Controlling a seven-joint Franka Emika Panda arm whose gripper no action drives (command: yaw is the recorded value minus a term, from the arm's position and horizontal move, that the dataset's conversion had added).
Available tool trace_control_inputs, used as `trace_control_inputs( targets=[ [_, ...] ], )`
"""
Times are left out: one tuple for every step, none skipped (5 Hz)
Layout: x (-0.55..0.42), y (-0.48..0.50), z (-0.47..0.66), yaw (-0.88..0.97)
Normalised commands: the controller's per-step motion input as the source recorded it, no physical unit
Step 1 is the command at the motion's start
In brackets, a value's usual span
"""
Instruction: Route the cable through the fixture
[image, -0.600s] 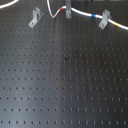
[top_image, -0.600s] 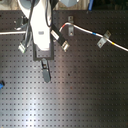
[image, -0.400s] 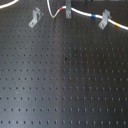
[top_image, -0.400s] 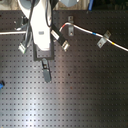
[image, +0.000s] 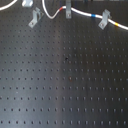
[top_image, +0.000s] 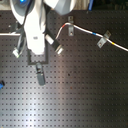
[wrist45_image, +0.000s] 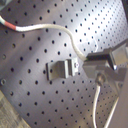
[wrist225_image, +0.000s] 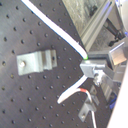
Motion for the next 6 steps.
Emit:
trace_control_inputs(
  targets=[
    [-0.734,0.149,0.43,0.06],
    [-0.566,-0.002,0.55,-0.01],
    [-0.518,-0.109,0.48,-0.25],
    [-0.226,0.003,0.64,-0.33],
    [-0.090,0.057,0.71,-0.21],
    [-0.035,0.000,0.29,-0.03]
  ],
)
